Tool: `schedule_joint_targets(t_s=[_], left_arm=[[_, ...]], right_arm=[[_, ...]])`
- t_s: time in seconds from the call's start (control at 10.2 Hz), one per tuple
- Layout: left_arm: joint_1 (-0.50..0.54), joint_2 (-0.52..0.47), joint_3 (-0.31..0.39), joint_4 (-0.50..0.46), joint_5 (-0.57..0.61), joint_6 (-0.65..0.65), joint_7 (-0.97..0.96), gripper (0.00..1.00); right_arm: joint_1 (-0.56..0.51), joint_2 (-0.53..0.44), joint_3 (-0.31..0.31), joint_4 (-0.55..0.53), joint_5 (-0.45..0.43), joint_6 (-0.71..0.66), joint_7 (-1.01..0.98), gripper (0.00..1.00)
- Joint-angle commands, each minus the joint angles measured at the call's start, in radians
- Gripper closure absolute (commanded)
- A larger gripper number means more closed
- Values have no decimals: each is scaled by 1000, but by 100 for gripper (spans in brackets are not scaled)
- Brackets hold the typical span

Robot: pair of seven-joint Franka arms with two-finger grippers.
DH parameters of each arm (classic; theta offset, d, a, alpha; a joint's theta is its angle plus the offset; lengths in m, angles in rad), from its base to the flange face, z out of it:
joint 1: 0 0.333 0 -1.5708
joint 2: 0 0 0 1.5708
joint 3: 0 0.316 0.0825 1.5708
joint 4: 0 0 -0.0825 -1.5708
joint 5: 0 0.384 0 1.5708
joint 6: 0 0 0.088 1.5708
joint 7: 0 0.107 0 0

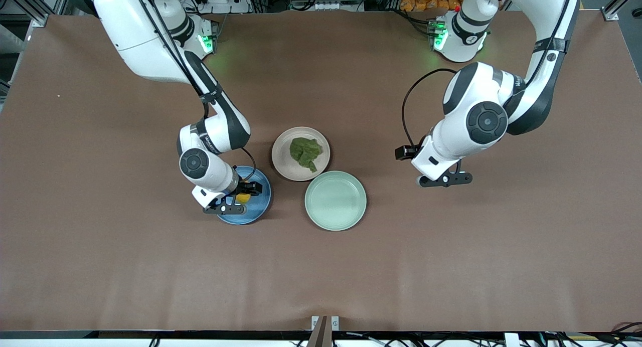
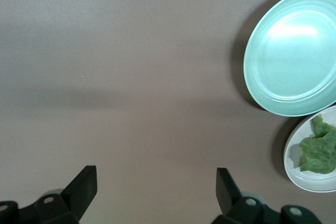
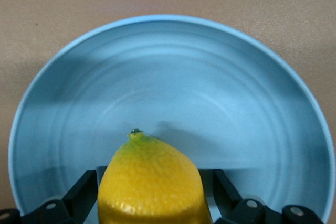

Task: Pick lemon and lettuce from blue and beige plates
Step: 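Grasp the lemon with the right gripper while the left gripper approaches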

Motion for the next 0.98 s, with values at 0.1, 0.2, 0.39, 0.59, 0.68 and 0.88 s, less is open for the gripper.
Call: schedule_joint_targets(t_s=[0.1, 0.2, 0.39, 0.59, 0.68, 0.88], left_arm=[[-13, 16, 3, 7, 18, 21, -28, 0], [-13, 17, 3, 7, 18, 21, -28, 0], [-14, 19, 3, 7, 18, 24, -29, 0], [-22, 29, 3, 8, 18, 44, -52, 0], [-28, 37, 5, 8, 20, 49, -58, 0], [-54, 63, 3, 18, 58, 50, -89, 0]], right_arm=[[13, -8, -7, -19, -12, 14, 18, 50], [11, -8, -7, -19, -12, 13, 18, 63], [7, -8, -7, -14, -12, 4, 18, 76], [-4, -14, -7, -2, -10, -7, 14, 80], [-12, -20, -7, 12, -9, -36, 12, 82], [-21, -23, -7, 79, -9, -149, 8, 84]])
